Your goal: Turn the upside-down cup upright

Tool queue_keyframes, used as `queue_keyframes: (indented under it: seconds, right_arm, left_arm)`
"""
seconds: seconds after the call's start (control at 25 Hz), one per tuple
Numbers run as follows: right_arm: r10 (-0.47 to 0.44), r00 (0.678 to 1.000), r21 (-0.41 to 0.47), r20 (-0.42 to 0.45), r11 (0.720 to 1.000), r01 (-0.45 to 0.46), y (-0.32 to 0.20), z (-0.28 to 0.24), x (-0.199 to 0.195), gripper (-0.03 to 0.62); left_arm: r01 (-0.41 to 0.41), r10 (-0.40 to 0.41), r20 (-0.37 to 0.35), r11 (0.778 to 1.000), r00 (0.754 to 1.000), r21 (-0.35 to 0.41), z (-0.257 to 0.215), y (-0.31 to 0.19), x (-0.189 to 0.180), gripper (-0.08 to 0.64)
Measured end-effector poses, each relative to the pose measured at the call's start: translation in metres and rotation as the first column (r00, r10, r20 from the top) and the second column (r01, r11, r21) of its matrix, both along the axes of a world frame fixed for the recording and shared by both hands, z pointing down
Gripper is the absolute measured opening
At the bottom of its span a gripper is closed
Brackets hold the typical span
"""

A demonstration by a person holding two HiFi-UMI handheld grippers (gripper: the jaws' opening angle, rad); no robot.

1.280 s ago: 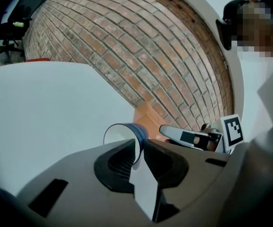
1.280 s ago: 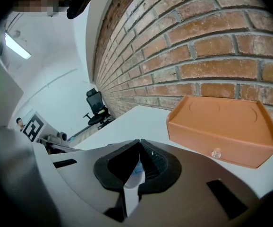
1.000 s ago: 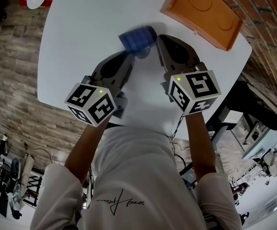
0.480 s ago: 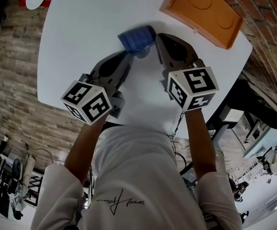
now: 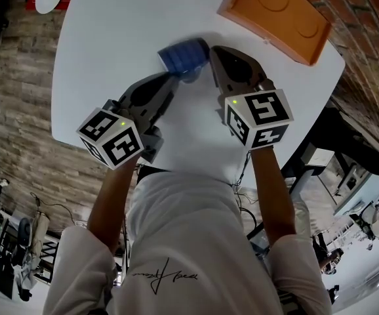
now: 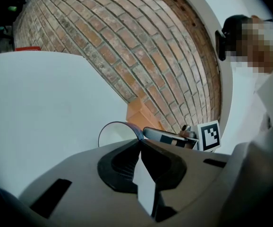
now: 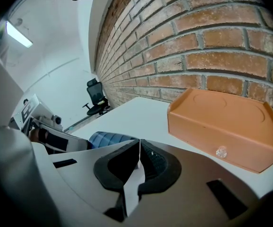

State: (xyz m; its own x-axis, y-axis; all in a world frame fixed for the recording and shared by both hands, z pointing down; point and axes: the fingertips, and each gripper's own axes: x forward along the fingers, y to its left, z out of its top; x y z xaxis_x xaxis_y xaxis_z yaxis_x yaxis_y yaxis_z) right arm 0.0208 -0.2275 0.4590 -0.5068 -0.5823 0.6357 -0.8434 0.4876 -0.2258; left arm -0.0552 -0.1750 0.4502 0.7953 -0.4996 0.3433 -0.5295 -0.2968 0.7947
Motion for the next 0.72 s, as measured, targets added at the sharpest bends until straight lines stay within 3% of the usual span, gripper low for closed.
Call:
queue_keyframes:
  seconds: [0.72]
  right_arm:
    - [-0.005,1.000,-0.026,0.009,1.000,0.006,0.014,0.007,-0.010,0.021]
  left_arm:
    - [-0.055,0.055,0.041,0.998,0.998,0.014,-0.003,0.010,-0.005,0.021]
